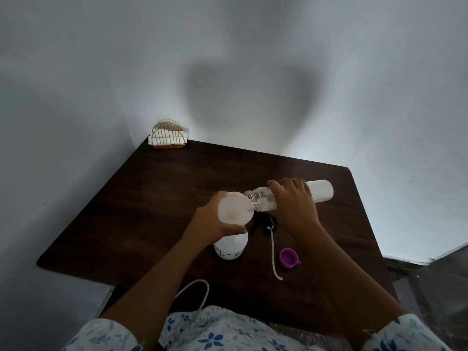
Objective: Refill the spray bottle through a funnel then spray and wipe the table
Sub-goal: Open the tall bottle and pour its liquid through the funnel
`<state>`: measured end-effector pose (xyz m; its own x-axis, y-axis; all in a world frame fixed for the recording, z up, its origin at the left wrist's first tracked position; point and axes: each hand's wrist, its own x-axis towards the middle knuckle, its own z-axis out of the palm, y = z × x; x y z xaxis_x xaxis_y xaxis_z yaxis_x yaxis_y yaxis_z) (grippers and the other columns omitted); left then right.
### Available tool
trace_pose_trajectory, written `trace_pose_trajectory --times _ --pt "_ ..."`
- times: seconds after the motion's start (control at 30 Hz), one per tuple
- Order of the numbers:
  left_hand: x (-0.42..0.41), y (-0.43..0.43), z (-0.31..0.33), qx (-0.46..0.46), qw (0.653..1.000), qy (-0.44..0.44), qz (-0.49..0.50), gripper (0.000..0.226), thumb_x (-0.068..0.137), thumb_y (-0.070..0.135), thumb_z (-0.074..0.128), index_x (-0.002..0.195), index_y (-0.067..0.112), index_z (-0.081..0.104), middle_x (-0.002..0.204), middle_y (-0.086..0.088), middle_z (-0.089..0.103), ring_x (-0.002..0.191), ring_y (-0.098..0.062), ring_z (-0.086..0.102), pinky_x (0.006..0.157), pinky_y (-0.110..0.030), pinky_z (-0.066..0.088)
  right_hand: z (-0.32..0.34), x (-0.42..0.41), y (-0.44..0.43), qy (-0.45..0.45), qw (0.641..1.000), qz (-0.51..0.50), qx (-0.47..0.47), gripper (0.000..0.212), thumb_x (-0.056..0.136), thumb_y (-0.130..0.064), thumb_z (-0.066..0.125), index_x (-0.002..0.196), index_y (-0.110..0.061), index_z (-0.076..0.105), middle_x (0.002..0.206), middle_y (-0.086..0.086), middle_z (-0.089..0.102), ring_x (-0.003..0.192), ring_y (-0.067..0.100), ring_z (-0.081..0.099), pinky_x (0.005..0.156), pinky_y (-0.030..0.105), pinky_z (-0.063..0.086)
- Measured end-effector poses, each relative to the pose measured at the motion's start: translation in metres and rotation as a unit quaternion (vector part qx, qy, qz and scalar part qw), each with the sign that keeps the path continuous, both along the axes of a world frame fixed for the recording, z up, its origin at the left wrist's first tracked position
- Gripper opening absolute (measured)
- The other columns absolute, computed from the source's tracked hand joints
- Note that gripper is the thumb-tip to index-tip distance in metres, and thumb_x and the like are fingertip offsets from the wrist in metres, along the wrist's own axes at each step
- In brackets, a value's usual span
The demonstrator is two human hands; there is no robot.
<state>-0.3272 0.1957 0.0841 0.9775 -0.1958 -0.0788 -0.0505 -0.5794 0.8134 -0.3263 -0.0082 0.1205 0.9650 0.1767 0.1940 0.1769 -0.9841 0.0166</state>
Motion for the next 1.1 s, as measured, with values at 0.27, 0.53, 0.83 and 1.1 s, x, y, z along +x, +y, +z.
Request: trace_pose_trajectory --times 0.27,0.53,0.83,1.1 --pt "0.0004 -0.0003 -0.0007 -0.001 1.0 -0.001 0.006 0.092 0.057 0.04 0.083 0.133 0.031 0.031 0.127 0.002 0.048 0.107 -0.014 0.046 0.082 -0.029 0.043 0.0002 -0.001 -0.0002 -0.002 1.0 0.001 0.001 0.064 0.075 -0.026 0.073 0.131 -0.02 0.044 0.128 0.011 0.052 0.122 0.03 0.042 0.108 0.046 0.029" --pt "0.0007 -0.0005 -0.0002 -0.003 1.0 0.003 0.005 0.092 0.058 0.039 0.083 0.134 0.03 0.031 0.127 0.002 0.048 0.11 -0.016 0.047 0.081 -0.028 0.042 0.001 -0.0001 -0.0003 -0.004 1.0 0.002 0.003 0.064 0.073 -0.025 0.075 0.129 -0.019 0.046 0.126 0.013 0.053 0.121 0.031 0.043 0.107 0.047 0.03" --pt "0.0023 -0.0013 -0.0018 -0.002 1.0 0.002 0.003 0.093 0.058 0.04 0.083 0.134 0.031 0.03 0.128 0.002 0.048 0.109 -0.015 0.046 0.08 -0.028 0.042 0.002 0.0001 0.0 0.004 1.0 -0.004 0.0 0.065 0.073 -0.025 0.075 0.131 -0.019 0.044 0.129 0.012 0.052 0.123 0.031 0.042 0.108 0.046 0.029" --pt "0.0028 -0.0012 -0.0024 -0.008 1.0 -0.003 0.0 0.091 0.058 0.038 0.084 0.133 0.031 0.031 0.126 0.004 0.048 0.104 -0.01 0.044 0.079 -0.026 0.041 0.0025 -0.0017 -0.0006 0.002 1.0 -0.002 0.004 0.062 0.075 -0.024 0.073 0.13 -0.019 0.044 0.129 0.011 0.052 0.123 0.03 0.041 0.108 0.045 0.028"
